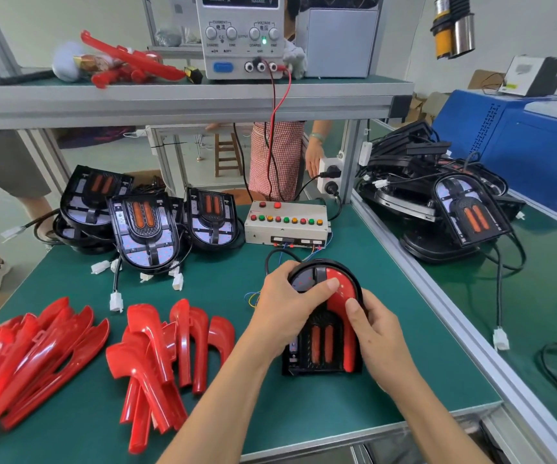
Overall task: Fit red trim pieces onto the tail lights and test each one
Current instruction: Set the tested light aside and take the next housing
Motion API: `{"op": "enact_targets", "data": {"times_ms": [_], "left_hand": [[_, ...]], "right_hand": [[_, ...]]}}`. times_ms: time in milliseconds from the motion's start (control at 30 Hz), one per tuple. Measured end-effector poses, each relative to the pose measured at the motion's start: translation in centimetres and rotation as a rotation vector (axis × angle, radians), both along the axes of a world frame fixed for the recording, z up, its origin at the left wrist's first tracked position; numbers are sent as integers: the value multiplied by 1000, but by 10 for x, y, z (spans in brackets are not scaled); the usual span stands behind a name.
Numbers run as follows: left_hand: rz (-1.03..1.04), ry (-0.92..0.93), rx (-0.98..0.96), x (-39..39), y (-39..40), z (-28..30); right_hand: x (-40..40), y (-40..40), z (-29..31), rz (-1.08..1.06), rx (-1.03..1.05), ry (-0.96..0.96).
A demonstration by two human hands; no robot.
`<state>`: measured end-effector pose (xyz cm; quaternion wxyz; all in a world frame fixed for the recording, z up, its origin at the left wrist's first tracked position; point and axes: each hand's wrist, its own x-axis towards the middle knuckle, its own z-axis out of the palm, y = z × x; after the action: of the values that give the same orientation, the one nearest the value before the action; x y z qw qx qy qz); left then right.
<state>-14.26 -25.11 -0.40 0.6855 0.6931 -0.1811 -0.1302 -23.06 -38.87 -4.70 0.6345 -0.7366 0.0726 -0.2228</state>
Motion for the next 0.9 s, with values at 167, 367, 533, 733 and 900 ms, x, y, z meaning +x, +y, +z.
{"op": "enact_targets", "data": {"times_ms": [167, 367, 533, 733, 900], "left_hand": [[68, 77, 3, 3, -1, 0], [39, 351, -81, 6, 3, 3], [1, 609, -101, 9, 9, 12], [45, 585, -117, 2, 7, 6], [62, 569, -134, 2, 8, 4]], "right_hand": [[9, 7, 2, -74, 7, 3], [-1, -9, 14, 77, 47, 178], [-30, -15, 18, 154, -45, 229], [-37, -6, 15, 126, -5, 216], [-36, 0, 14, 121, 48, 210]]}}
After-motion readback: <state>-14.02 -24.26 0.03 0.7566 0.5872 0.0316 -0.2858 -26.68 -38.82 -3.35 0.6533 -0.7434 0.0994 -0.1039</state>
